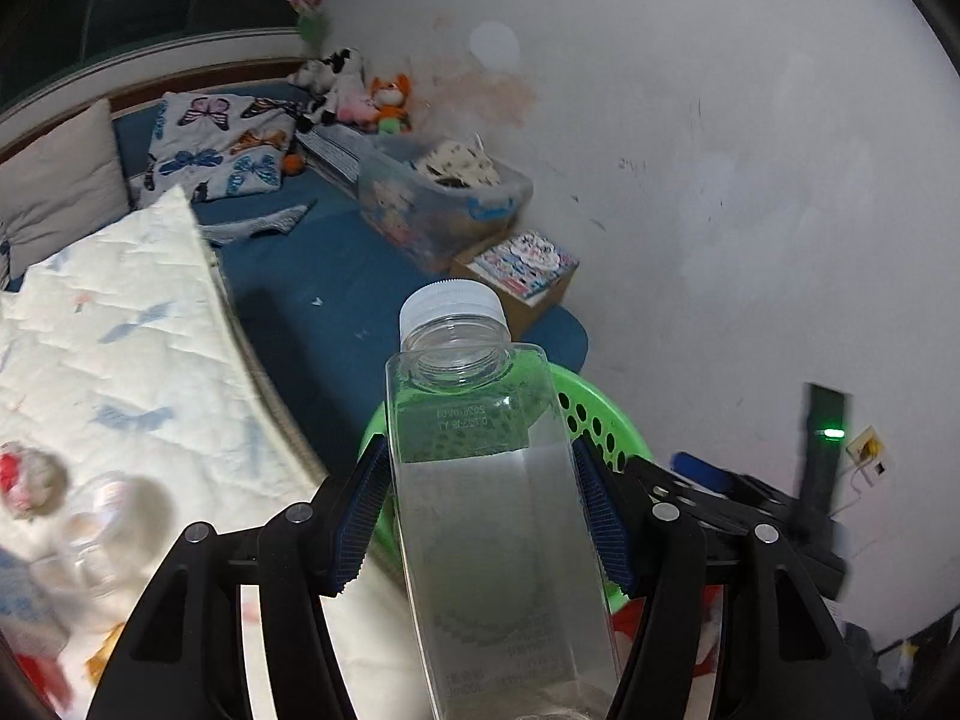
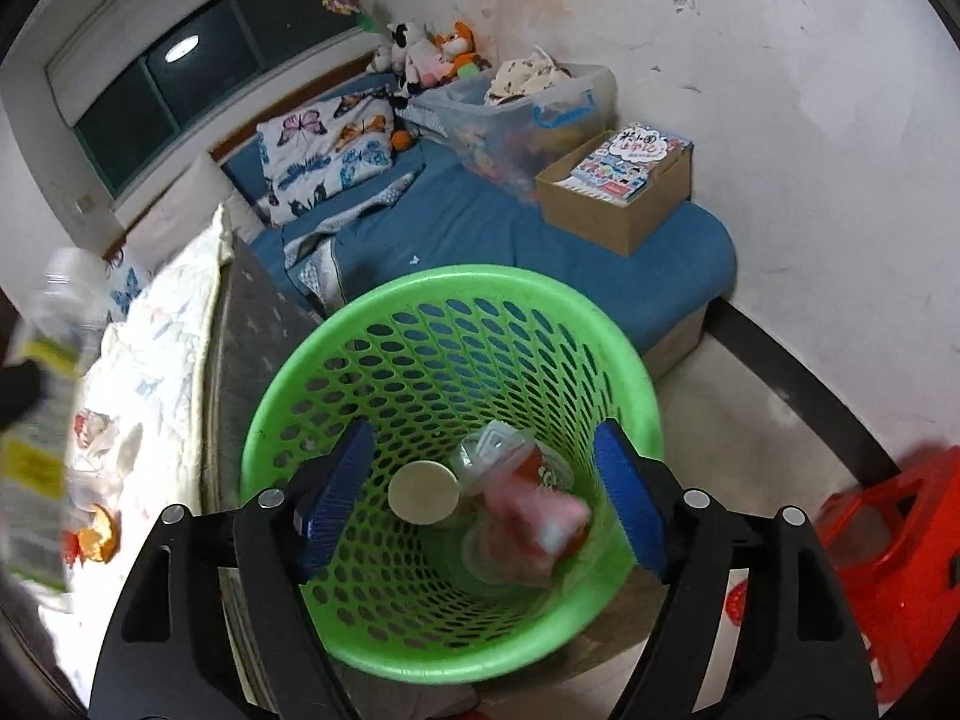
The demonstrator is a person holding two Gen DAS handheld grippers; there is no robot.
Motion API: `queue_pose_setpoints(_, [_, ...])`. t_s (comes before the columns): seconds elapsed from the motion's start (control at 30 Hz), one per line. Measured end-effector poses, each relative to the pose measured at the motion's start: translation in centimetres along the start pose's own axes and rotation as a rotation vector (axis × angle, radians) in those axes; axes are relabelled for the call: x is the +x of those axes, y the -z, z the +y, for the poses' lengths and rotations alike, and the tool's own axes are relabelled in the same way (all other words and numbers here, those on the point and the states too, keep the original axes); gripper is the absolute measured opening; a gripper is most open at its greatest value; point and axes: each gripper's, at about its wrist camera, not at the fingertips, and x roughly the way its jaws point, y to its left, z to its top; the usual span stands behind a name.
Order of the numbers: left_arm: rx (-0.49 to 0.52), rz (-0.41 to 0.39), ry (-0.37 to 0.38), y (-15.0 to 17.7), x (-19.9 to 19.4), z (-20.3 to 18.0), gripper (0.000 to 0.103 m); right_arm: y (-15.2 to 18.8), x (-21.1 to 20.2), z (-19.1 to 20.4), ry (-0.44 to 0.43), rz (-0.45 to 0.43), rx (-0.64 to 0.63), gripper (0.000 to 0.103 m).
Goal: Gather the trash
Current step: 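Carry the wrapper and bottle to the green basket and open both grippers, then move both grippers back over the bed toward the red net and bread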
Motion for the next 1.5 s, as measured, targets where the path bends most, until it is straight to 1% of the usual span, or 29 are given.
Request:
queue_pose_setpoints(0.17, [0.039, 0.043, 0.007, -0.1, 4.6, -1.7, 0.059, 1.3, -1.9, -0.9, -0.025, -0.022, 0.017, 0.079])
queue_pose_setpoints(0.27, [0.074, 0.058, 0.019, -0.1, 6.7, -2.6, 0.059, 1.9, -2.2, -1.2, -0.021, -0.025, 0.019, 0.079])
queue_pose_setpoints(0.4, [0.092, 0.089, 0.004, 0.1, 9.4, -3.4, 0.059, 2.3, -2.3, -1.8, -0.027, -0.023, 0.04, 0.079])
queue_pose_setpoints(0.47, [0.091, 0.098, -0.012, 0.3, 10.3, -3.4, 0.06, 2.4, -2.4, -2.1, -0.029, -0.025, 0.049, 0.079])
queue_pose_setpoints(0.63, [0.063, 0.142, -0.014, 0.8, 12.1, -2.9, 0.06, 2.5, -2.6, -2.3, -0.028, -0.028, 0.048, 0.079])
queue_pose_setpoints(0.77, [0.054, 0.168, -0.024, 1.3, 12.8, -2.6, 0.06, 2.7, -2.7, -2.4, -0.032, -0.029, 0.061, 0.079])
queue_pose_setpoints(0.8, [0.044, 0.169, -0.022, 1.4, 12.8, -2.5, 0.062, 2.7, -2.7, -2.4, -0.03, -0.028, 0.062, 0.079])
queue_pose_setpoints(0.83, [0.03, 0.165, -0.012, 1.4, 12.6, -2.3, 0.067, 2.8, -2.7, -2.4, -0.029, -0.027, 0.062, 0.079])
queue_pose_setpoints(0.97, [0.025, 0.149, -0.018, 1.6, 11.4, -2.3, 0.067, 3.0, -2.9, -2.3, -0.024, -0.023, 0.06, 0.079])
queue_pose_setpoints(1.07, [0.01, 0.125, -0.022, 1.6, 9.7, -2.0, 0.067, 3.1, -3.4, -1.7, -0.028, -0.025, 0.05, 0.079])
queue_pose_setpoints(1.2, [0.041, 0.064, -0.063, 1.8, 5.9, -1.8, 0.067, 3.5, -4.2, -0.6, -0.051, -0.029, 0.032, 0.079])
queue_pose_setpoints(1.27, [0.061, 0.033, -0.099, 2.0, 3.8, -1.5, 0.067, 3.7, -4.7, 0.4, -0.064, -0.033, 0.013, 0.08])
queue_pose_setpoints(1.33, [0.066, 0.003, -0.115, 2.5, 1.4, -1.1, 0.067, 3.9, -5.1, 1.3, -0.081, -0.036, 0.001, 0.08])
queue_pose_setpoints(1.43, [0.036, -0.026, -0.124, 3.2, -1.5, 0.1, 0.067, 4.2, -5.7, 2.8, -0.106, -0.038, -0.022, 0.081])
queue_pose_setpoints(1.5, [-0.005, -0.034, -0.121, 3.9, -3.4, 1.2, 0.067, 4.4, -6.0, 4.0, -0.123, -0.036, -0.043, 0.081])
